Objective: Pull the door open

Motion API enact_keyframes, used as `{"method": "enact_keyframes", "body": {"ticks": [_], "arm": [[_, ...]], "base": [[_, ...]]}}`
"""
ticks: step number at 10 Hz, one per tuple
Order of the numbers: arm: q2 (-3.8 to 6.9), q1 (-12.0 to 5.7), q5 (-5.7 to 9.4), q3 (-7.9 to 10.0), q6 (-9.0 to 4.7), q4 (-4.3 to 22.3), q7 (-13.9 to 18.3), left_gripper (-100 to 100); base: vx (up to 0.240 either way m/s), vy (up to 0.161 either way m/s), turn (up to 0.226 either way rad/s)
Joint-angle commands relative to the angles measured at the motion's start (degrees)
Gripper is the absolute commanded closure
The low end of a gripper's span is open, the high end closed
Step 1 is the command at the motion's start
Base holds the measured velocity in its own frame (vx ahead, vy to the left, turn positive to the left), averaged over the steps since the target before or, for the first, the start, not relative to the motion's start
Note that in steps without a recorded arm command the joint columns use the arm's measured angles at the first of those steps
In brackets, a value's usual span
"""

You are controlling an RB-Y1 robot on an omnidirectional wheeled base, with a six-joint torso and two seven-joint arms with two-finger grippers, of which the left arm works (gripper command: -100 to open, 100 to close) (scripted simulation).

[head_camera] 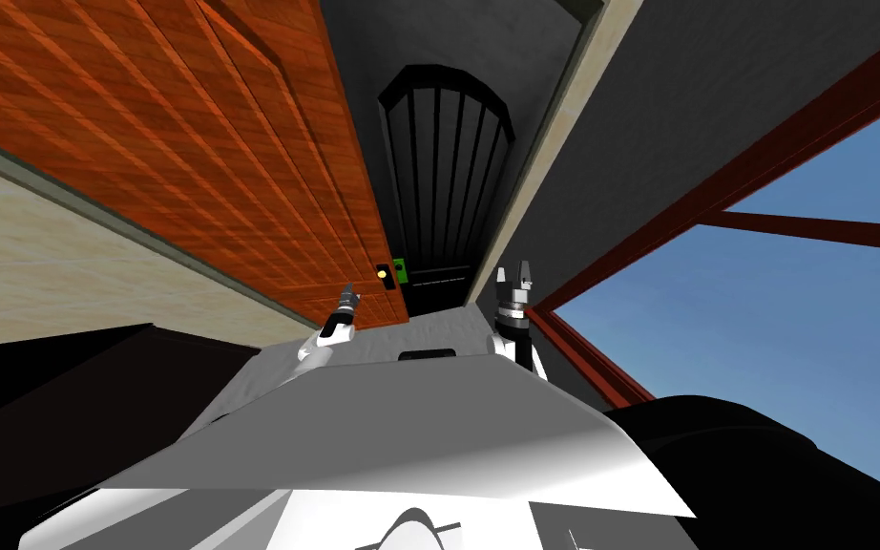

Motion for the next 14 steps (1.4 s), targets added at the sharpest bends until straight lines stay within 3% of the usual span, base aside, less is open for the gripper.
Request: {"method": "enact_keyframes", "body": {"ticks": [1,5,6,7,12,14], "arm": [[-0.06,-0.23,-0.02,0.02,-0.2,0.19,-0.03,-100],[-1.35,-2.13,-0.35,-1.23,-0.55,-0.4,-0.18,-100],[-1.17,-1.46,-0.28,-0.93,-0.28,-0.87,-0.19,-100],[-1.17,-1.46,-0.28,-0.93,-0.28,-0.87,-0.19,100],[-1.17,-1.46,-0.28,-0.93,-0.28,-0.87,-0.19,100],[-0.61,-0.44,-0.26,-1.02,-0.1,-0.73,0.12,100]], "base": [[0.191,0.058,-0.058],[0.204,-0.078,-0.123],[0.078,-0.064,-0.023],[-0.007,0.007,0.025],[-0.015,0.01,-0.009],[-0.187,0.073,0.082]]}}
